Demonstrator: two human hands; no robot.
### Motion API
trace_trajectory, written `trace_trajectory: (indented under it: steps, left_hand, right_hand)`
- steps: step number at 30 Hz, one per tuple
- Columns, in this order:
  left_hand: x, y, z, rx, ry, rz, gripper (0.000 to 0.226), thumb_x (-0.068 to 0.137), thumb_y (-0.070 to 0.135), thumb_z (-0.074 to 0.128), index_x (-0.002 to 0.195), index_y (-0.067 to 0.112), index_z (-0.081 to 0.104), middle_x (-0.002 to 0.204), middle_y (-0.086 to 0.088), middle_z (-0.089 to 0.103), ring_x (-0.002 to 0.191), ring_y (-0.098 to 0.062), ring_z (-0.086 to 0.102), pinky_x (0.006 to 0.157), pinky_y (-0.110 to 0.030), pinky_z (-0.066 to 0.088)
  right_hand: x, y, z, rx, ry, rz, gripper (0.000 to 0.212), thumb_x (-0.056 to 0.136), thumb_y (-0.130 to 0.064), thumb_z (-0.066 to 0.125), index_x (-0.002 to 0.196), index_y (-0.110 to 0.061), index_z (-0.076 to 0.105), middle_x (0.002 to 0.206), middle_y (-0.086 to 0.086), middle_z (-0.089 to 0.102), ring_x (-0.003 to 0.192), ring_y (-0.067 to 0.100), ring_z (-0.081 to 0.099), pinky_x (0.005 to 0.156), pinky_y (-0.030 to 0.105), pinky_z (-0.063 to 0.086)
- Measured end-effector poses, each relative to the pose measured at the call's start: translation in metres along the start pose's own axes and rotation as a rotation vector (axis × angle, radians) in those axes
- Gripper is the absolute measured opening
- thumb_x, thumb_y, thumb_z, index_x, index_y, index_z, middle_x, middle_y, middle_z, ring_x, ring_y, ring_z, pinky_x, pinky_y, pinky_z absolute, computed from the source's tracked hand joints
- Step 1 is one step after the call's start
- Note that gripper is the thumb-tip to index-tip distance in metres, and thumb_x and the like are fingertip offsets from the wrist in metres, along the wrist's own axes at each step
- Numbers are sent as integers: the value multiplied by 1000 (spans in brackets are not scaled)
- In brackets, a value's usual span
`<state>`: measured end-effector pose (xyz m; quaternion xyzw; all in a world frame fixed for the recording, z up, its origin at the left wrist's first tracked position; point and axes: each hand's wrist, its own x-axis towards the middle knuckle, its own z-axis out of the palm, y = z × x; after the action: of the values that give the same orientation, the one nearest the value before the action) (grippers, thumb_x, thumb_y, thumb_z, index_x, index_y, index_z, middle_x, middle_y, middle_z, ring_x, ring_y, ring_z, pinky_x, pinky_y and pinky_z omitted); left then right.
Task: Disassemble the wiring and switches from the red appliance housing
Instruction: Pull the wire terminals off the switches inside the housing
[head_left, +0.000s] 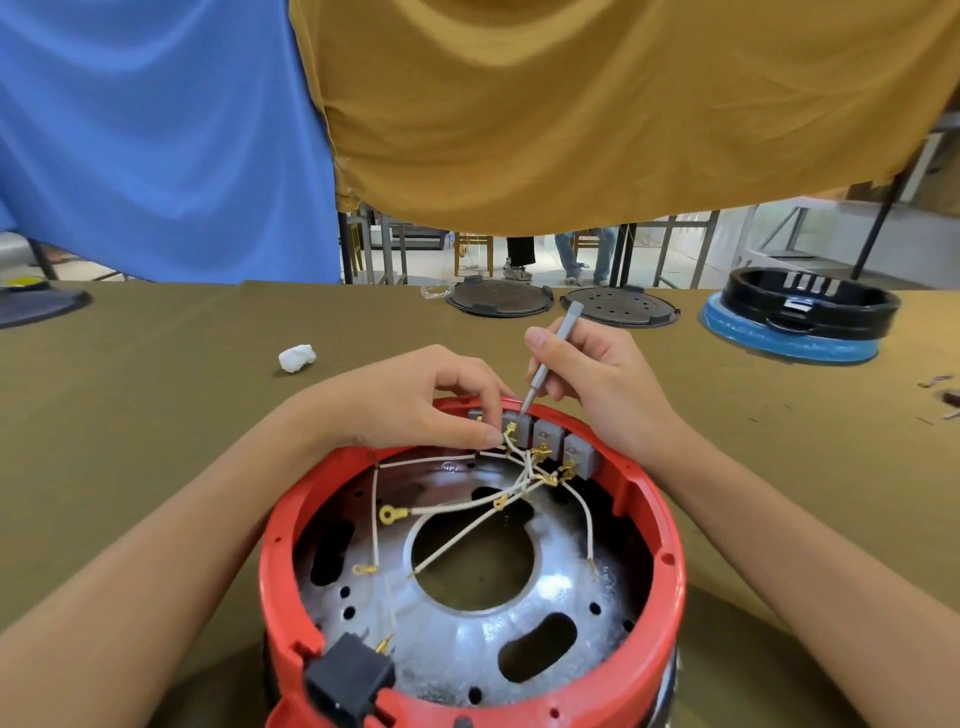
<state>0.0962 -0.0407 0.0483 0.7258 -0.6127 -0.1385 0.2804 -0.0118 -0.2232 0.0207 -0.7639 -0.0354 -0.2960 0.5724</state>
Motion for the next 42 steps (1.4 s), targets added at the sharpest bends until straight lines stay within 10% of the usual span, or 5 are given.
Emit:
trace_trajectory:
  steps: [17, 27, 42]
  left_hand:
    - [-1, -1, -1, -33, -21, 8, 4, 88, 22, 75, 84, 20, 74, 122, 11, 65, 119, 0, 57, 103, -14, 37]
    - [0, -1, -1, -50, -24, 8, 5, 88, 21, 74, 83, 22, 73, 122, 15, 64, 119, -5, 59, 103, -18, 39]
    - [0, -3, -1, -55, -25, 17, 3, 87, 17, 75, 85, 18, 74, 122, 12, 65, 115, -6, 61, 104, -23, 41]
  right_hand:
    - [-2, -1, 3, 163, -75, 216, 37, 100, -33, 58, 68, -16, 65, 54, -1, 49, 55, 16, 51, 77, 38, 49]
    - [-3, -2, 1, 88, -41, 114, 36, 101, -30, 57, 74, -8, 65, 53, -4, 51, 49, 7, 51, 57, 15, 47]
    - [-7, -5, 2, 43, -27, 84, 35, 100, -28, 58, 73, -7, 65, 55, 1, 52, 52, 8, 48, 59, 17, 46]
